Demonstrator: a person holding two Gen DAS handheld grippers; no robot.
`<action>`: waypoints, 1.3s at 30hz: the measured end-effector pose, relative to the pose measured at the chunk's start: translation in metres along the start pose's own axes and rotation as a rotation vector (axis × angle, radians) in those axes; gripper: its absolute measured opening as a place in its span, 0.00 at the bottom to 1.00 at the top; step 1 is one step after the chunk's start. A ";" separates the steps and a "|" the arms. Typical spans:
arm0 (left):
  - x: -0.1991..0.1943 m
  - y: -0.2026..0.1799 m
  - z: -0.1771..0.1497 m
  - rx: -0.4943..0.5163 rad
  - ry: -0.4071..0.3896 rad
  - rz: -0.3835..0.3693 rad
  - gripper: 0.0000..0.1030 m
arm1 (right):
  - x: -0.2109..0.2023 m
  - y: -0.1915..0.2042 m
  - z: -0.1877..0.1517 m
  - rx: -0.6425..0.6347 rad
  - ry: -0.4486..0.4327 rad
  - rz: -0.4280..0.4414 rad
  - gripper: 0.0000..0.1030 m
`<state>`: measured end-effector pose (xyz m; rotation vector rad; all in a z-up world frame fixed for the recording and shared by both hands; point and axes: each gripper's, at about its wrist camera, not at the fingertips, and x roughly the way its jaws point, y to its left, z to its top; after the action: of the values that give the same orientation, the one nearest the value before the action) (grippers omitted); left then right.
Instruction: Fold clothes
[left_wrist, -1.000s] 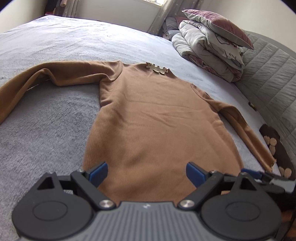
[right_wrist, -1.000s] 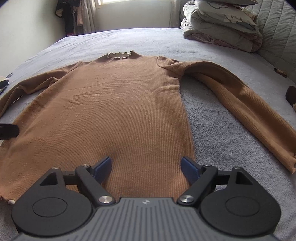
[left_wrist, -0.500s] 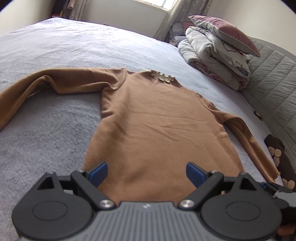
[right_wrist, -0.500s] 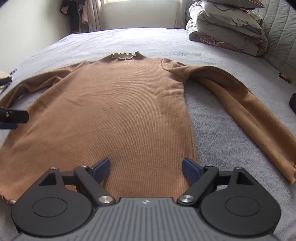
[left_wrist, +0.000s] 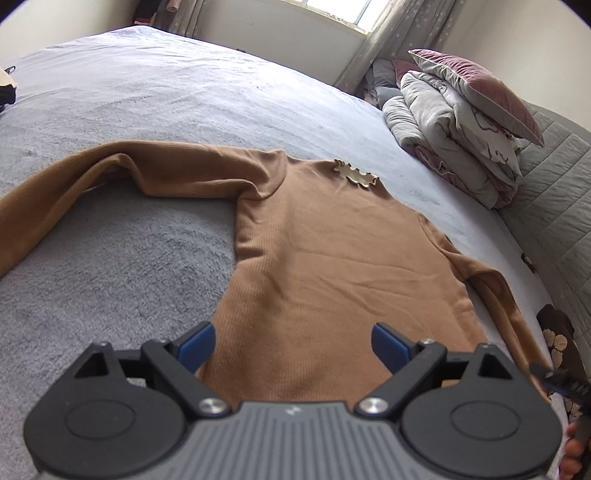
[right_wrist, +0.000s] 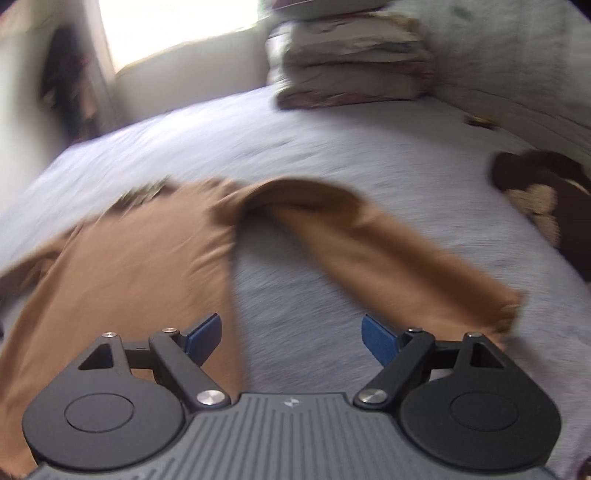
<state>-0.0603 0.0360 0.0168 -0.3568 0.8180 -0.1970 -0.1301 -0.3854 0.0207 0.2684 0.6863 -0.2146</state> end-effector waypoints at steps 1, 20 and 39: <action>0.003 -0.001 0.000 0.003 0.003 -0.001 0.90 | -0.001 -0.013 0.004 0.033 -0.007 -0.015 0.83; 0.057 -0.076 -0.020 0.239 0.018 -0.151 0.90 | 0.085 -0.080 0.054 -0.008 0.121 -0.050 0.64; 0.056 -0.070 -0.019 0.281 0.039 -0.137 0.90 | 0.019 0.023 0.021 -0.513 -0.042 -0.028 0.07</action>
<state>-0.0394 -0.0500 -0.0059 -0.1445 0.7919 -0.4430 -0.0966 -0.3718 0.0277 -0.2357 0.6800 -0.0651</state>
